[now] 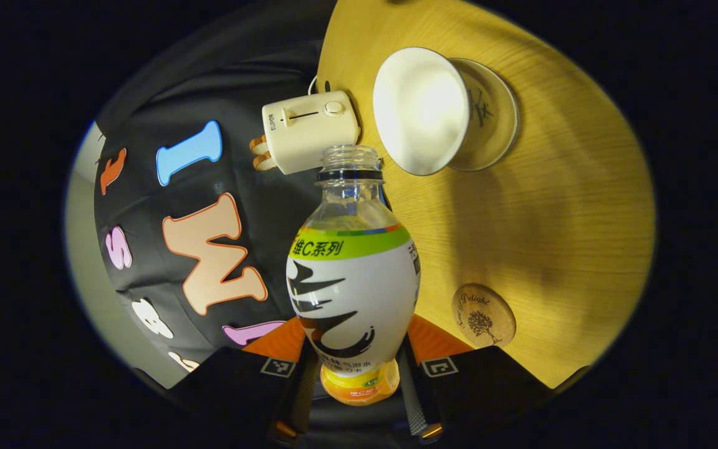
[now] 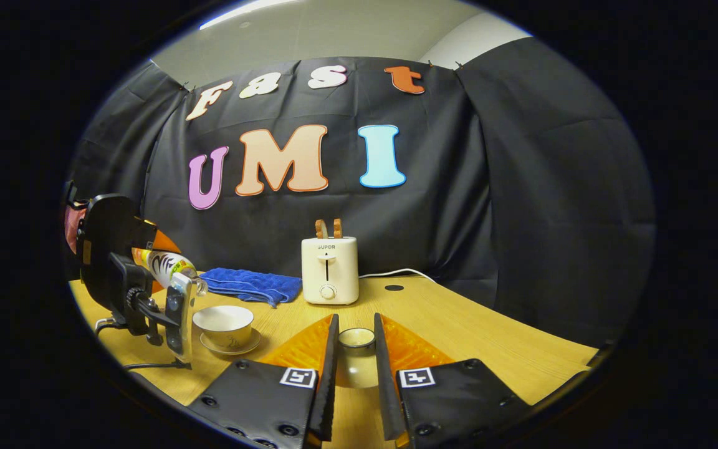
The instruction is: Open the teacup lid with one hand, grasp the water bottle and pour water into the teacup with the other hand; after pouring, place the water bottle on the coaster and then close the teacup lid.
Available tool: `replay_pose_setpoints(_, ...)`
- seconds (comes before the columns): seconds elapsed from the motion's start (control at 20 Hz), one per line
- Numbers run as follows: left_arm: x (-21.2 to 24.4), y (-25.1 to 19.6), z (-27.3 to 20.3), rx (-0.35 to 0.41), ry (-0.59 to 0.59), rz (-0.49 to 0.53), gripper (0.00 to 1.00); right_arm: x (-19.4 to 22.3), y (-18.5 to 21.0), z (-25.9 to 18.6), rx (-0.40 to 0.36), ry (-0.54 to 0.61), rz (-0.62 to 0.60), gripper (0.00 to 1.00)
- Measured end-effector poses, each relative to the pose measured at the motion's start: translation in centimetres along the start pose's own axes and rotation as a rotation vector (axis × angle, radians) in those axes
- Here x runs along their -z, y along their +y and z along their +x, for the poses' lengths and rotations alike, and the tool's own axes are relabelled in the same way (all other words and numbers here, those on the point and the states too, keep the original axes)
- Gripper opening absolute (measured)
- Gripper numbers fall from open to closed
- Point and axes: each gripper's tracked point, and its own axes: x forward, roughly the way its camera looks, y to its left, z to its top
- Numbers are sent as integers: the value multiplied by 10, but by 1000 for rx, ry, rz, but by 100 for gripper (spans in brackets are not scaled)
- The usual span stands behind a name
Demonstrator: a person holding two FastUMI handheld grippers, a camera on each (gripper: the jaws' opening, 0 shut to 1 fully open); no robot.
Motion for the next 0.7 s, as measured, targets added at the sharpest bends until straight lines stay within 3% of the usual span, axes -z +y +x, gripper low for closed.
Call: replay_pose_setpoints(0.7,4,41,-5,-57,28,243,58,0,-1,-1,-1,2,-1,35)
